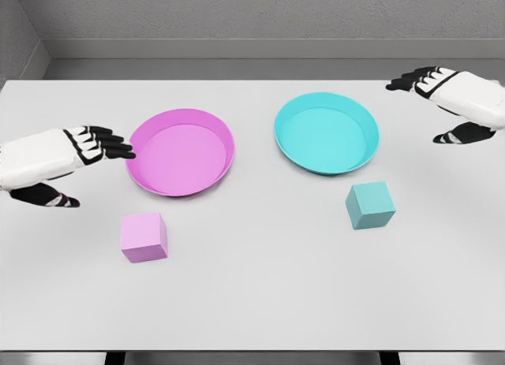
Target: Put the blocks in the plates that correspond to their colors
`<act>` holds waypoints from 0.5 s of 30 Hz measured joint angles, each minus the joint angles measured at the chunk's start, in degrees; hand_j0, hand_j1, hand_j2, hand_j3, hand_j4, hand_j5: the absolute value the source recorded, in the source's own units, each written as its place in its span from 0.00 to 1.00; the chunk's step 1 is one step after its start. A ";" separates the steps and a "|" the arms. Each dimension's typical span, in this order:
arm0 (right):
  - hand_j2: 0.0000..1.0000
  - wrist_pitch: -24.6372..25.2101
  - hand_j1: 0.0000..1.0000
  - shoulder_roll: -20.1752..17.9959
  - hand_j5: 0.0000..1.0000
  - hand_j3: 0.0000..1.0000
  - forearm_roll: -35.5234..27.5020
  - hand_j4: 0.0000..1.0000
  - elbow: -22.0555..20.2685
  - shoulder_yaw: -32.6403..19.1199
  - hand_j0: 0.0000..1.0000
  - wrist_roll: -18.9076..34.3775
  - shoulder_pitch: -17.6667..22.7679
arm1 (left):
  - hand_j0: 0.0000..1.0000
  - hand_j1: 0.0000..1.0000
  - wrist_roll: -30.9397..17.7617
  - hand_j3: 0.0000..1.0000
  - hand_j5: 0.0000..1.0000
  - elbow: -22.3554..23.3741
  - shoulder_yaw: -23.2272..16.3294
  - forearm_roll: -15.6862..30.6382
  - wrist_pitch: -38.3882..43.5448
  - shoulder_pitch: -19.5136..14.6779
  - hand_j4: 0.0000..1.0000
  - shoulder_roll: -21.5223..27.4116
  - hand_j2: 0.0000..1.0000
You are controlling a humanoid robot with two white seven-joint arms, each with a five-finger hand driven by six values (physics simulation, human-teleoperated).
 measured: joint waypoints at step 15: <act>1.00 -0.04 1.00 -0.42 1.00 1.00 1.77 1.00 0.01 -2.96 1.00 0.92 5.36 | 1.00 1.00 -0.93 1.00 1.00 -0.01 -17.26 -10.06 -0.01 -14.59 1.00 -1.46 1.00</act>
